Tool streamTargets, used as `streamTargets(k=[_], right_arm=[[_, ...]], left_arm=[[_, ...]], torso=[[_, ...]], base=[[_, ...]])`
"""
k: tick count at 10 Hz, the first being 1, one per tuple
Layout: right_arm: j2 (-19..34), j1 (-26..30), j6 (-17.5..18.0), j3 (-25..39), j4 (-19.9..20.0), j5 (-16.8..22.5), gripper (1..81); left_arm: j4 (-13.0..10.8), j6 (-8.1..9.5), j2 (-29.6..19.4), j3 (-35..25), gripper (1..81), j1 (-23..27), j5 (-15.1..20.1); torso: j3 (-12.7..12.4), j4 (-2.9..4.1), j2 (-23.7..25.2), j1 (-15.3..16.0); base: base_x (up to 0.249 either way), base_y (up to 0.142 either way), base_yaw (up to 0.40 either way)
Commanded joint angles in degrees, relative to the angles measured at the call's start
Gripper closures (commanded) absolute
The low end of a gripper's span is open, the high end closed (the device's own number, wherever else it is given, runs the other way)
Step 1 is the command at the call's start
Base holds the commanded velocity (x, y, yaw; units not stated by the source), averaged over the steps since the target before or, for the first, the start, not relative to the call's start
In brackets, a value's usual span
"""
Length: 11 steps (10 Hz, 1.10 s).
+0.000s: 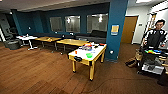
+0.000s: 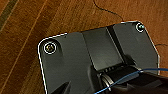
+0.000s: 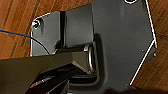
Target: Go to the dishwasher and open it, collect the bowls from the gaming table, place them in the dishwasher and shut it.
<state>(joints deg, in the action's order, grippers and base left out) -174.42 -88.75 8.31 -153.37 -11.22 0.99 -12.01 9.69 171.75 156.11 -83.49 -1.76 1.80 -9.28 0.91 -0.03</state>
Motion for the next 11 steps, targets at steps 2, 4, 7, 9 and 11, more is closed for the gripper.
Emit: streamTargets(k=[2,4,7,9,11], right_arm=[[-0.25,2.65,-0.14,0.36,-0.12,2.79,1.0],[-0.25,2.65,-0.14,0.36,-0.12,2.79,1.0],[-0.25,2.74,-0.23,0.36,-0.21,2.79,1.0],[-0.25,2.74,-0.22,0.45,-0.21,2.79,1.0],[-0.34,2.83,-0.23,0.45,-0.30,2.79,1.0]], left_arm=[[0.23,-0.02,-0.27,0.07,1.0,3.11,2.55],[0.14,-0.02,-0.18,0.07,1.0,3.11,2.55],[0.23,-0.02,-0.27,0.07,1.0,3.11,2.55],[0.23,-0.02,-0.35,0.07,1.0,3.11,2.55],[0.23,-0.02,-0.35,0.07,1.0,3.11,2.55]], torso=[[0.00,0.00,0.00,0.03],[0.00,0.00,0.00,0.03],[0.00,0.00,0.00,0.03],[0.00,0.00,0.00,0.03],[0.00,0.00,0.00,0.03]], base=[[0.000,0.000,-0.342],[0.000,0.000,-0.343],[0.000,0.000,-0.346],[0.000,0.000,-0.255],[0.000,0.000,-0.133]])
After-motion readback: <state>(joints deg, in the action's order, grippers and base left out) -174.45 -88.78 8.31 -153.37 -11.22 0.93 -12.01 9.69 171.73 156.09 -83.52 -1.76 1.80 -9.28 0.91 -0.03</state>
